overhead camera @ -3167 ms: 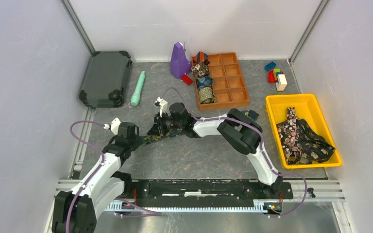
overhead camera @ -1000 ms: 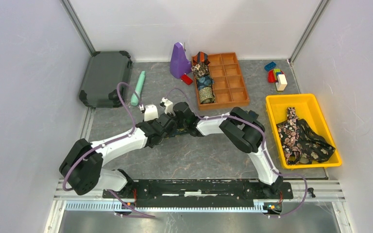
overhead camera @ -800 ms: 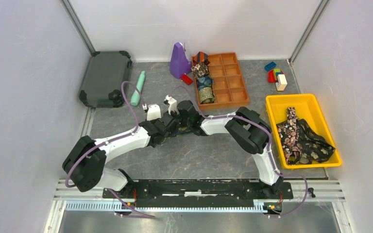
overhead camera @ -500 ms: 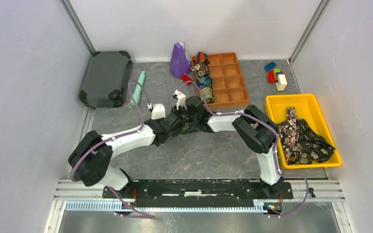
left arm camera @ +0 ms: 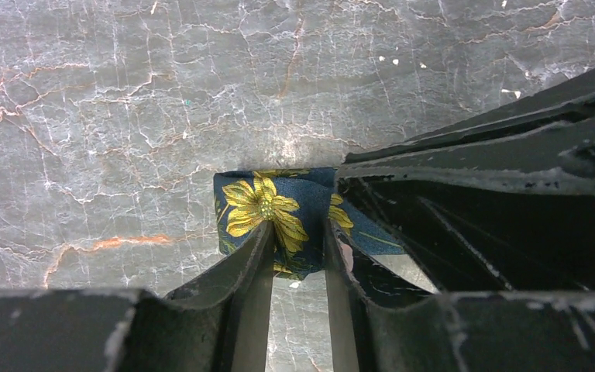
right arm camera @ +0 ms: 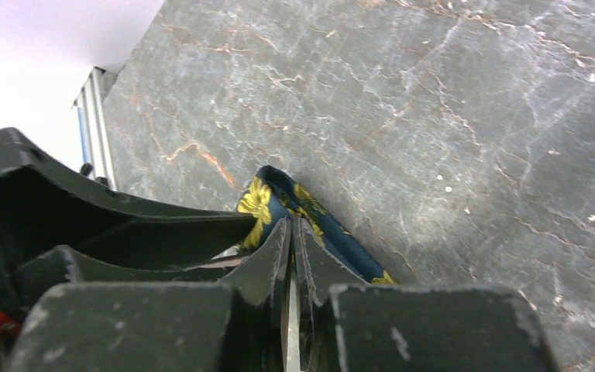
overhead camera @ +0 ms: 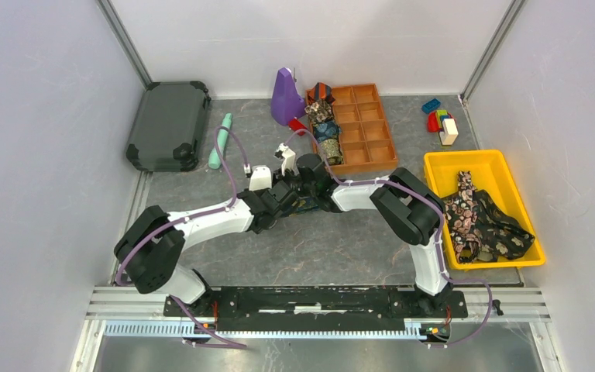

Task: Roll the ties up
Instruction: Roll the tie at the center of the board.

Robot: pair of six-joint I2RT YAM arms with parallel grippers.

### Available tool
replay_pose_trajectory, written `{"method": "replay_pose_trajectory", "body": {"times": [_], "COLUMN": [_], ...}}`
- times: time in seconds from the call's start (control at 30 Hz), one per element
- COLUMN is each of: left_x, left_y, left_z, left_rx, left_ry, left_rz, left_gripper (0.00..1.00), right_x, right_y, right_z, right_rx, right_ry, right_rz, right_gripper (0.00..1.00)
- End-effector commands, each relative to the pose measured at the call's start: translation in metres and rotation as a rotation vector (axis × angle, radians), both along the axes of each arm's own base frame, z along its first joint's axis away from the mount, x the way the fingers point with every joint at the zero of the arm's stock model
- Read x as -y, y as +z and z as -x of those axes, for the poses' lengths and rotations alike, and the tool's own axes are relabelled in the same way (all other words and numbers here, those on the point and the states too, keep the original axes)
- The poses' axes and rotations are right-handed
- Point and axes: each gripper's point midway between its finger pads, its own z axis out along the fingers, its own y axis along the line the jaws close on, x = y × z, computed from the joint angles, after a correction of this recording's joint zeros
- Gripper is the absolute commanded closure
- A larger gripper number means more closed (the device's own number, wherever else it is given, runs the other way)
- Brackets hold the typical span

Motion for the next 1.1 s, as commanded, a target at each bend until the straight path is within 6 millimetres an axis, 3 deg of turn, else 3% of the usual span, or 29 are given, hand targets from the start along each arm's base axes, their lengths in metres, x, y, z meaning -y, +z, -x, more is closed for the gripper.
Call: {"method": "replay_pose_trajectory", "body": {"times": [0.0,0.2,0.37,0.47,0.73,1.07], "left_x": [0.015,0.021,0.026,0.031,0.027,0.031], "left_y": [0.01,0.006,0.006,0.004,0.004,0.009], "left_z": [-0.01,-0.009,-0.009,-0.008,-0.005,-0.008], "left_rx": [0.052,0.046,0.047,0.037,0.041,0.064], "left_ry": [-0.001,-0.033,-0.071,-0.119,-0.137,-0.135], "left_rz": [0.046,0.056,0.06,0.066,0.06,0.085], "left_gripper": [0.64,0.65,0.68,0.69,0.69,0.55], "right_x": [-0.009,-0.021,-0.028,-0.029,-0.026,-0.024], "right_y": [0.033,0.034,0.023,0.006,-0.01,-0.026], "right_z": [0.007,0.019,0.028,0.034,0.036,0.036], "right_rx": [0.037,-0.016,-0.074,-0.109,-0.125,-0.143], "right_ry": [0.061,0.151,0.232,0.276,0.296,0.293], "right_rz": [-0.119,-0.182,-0.176,-0.119,-0.054,-0.02], "right_gripper": [0.91,0.87,0.85,0.84,0.83,0.83]}}
